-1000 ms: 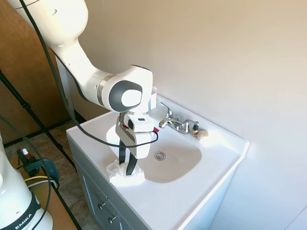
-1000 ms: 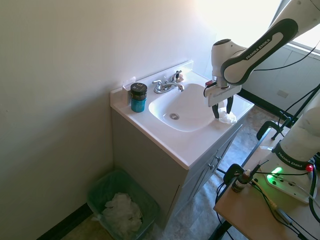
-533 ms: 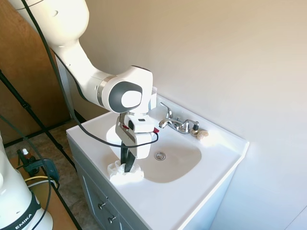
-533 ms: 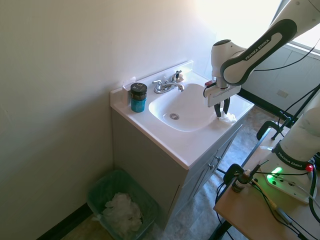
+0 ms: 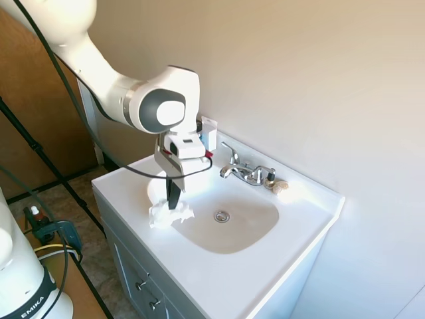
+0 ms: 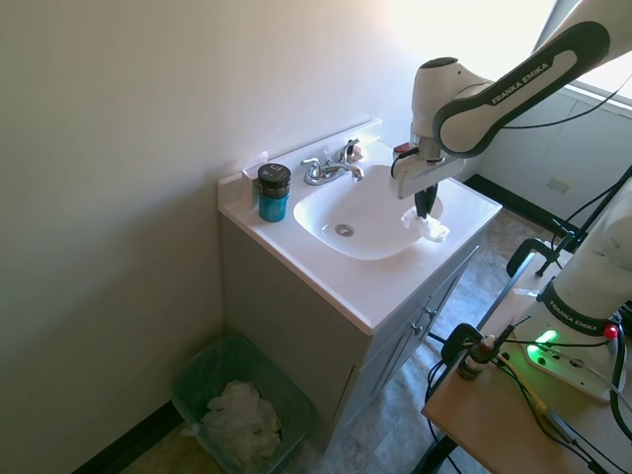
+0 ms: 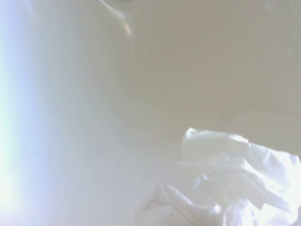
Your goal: Throw the tissue in the trash bin
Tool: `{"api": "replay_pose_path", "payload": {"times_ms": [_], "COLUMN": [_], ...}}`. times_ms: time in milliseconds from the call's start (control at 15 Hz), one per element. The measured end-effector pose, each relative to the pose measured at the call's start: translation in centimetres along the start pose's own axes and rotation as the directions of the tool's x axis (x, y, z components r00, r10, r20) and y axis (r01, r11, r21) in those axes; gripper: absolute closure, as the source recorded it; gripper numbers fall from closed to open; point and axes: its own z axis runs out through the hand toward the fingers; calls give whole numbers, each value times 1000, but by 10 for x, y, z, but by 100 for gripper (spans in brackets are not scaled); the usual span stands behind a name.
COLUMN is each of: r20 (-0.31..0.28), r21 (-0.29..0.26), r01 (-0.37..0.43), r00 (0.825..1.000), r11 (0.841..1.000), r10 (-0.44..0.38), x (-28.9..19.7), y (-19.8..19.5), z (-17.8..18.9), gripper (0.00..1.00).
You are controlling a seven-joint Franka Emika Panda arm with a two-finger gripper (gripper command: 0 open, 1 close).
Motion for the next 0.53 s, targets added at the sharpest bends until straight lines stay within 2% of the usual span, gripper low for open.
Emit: {"api": "replay_pose_path", "payload": {"times_ms": [133,267,533], "r20": [-37,-73,-112], "r21": [74,139,192], "r01": [34,90,170], "r00": [999,994,982], "r11": [997,986,967], "r10": [-31,-80,-150], "x": [-33,-80,-164], "y": [-35,-75,-160], "z": [-41,-76,-99], "gripper": [100,100,100]}}
